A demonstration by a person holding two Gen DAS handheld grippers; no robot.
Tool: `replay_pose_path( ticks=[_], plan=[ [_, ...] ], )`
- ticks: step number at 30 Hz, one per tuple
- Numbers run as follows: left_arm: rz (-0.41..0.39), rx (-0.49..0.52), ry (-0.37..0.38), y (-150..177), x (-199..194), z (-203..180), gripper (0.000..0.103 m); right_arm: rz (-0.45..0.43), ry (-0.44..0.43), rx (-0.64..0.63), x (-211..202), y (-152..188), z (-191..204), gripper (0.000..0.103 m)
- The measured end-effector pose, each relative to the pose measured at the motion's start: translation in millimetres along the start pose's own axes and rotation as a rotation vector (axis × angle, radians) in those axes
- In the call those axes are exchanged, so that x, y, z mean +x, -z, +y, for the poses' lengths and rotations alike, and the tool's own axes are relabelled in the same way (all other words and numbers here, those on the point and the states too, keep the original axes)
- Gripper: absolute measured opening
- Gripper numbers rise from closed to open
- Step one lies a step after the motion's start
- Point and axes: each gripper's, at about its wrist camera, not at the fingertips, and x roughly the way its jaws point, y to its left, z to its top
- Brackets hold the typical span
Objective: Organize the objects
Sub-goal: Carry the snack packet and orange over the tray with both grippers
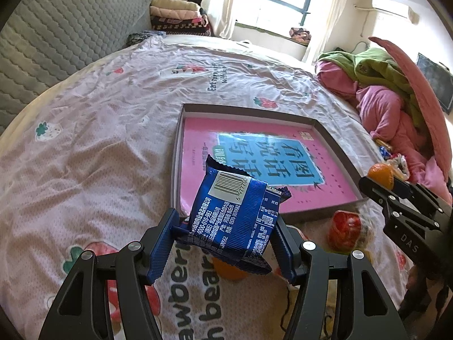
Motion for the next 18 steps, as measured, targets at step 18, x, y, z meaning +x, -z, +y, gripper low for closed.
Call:
replay_pose_path(
  ticks=[18],
  plan=[
    [0.048, 0.021, -0.011, -29, 42, -9, 0.065, 0.087, 0.01, 0.011, 52, -14, -18, 0.04]
  ],
)
